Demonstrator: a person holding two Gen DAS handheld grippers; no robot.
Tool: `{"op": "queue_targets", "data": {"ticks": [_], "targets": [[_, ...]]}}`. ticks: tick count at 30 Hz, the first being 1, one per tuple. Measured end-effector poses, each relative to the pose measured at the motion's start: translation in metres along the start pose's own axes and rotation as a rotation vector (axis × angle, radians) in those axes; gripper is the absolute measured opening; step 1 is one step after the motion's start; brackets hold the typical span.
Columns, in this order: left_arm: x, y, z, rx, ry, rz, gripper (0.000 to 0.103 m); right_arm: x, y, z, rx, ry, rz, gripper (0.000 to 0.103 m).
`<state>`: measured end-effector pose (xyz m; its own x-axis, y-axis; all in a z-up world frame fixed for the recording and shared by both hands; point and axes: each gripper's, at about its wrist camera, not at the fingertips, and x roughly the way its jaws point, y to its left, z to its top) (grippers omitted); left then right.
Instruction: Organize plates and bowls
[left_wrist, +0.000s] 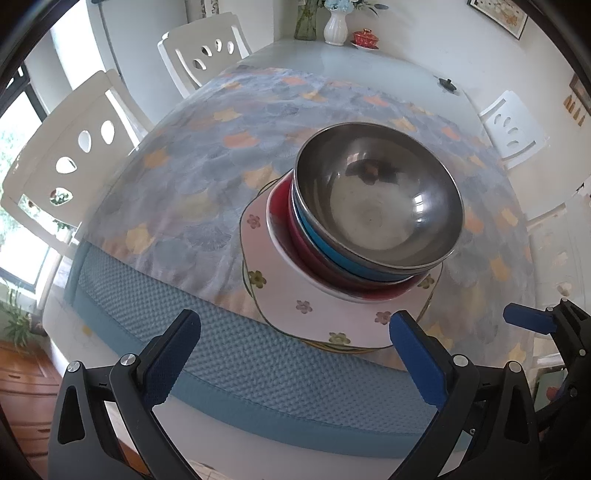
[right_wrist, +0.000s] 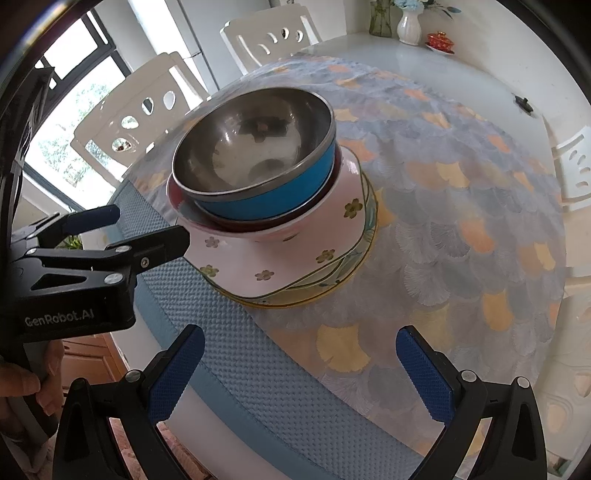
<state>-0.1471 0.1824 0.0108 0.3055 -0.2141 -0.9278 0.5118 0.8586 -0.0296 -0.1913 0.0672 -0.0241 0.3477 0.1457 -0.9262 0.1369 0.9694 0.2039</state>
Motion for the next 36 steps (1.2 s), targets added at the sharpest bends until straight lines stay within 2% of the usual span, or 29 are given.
{"op": "queue_targets", "data": {"ticks": [25,36], "targets": [[0.001,0.001,-0.001,-0.005,0.005,0.009,0.102,0.0,0.001,-0.002,0.003,-0.001,0.004,0.103],[-0.003,-0.013,-0.001,0.069,-0.011,0.026,0.102,0.0,0.001,-0.002,0.008,0.002,0.009,0.103]]}}
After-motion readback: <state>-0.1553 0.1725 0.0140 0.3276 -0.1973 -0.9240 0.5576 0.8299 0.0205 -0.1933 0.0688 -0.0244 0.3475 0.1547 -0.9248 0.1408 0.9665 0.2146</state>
